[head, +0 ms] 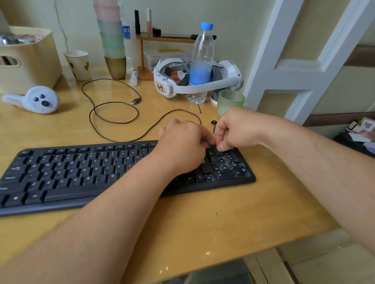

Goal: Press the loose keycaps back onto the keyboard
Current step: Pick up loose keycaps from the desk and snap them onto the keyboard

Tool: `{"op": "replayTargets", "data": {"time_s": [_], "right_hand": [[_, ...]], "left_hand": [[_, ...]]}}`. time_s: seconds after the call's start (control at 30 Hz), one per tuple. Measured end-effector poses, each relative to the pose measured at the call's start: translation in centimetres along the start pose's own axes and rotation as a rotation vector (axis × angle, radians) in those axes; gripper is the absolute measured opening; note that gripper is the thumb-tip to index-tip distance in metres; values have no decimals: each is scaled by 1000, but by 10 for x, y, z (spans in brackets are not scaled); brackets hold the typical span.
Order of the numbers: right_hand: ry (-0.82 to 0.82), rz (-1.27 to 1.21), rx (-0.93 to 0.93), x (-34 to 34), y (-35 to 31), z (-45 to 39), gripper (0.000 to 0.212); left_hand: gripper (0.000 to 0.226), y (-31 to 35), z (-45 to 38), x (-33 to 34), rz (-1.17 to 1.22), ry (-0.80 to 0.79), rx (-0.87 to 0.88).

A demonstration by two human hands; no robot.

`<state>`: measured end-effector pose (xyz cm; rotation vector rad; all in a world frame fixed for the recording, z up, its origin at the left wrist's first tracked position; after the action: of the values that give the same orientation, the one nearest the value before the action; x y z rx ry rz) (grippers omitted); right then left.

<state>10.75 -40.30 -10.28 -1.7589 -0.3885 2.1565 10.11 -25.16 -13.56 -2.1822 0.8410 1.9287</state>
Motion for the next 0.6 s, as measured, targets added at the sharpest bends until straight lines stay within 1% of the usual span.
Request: {"op": "replayTargets", "data": {"time_s": [0.1, 0.3, 0.43, 0.5, 0.6], "right_hand": [[-18, 69, 24, -4, -5, -3, 24], [-90, 199, 37, -5, -17, -4, 23], [-99, 240, 38, -6, -20, -4, 24], [-96, 239, 33, -6, -19, -3, 25], [-83, 230, 23, -5, -19, -2, 24]], "left_hand": [[29, 1, 1, 1, -23, -15, 14], [40, 2, 0, 2, -57, 12, 25], [51, 5, 2, 2, -130, -21, 62], [52, 7, 2, 1, -194, -18, 80], [50, 7, 0, 0, -282, 36, 107]]}}
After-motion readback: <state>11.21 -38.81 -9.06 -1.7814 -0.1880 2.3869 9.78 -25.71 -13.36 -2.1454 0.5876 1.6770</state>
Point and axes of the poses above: each hand's wrist, its own z-axis away from the middle knuckle, its own x-axis out of the palm, y = z × x, the point moved 4 cm from there along -z, towards the middle knuckle, and after that the axes turned 11 degrees about -z, right-handed, at the moved point
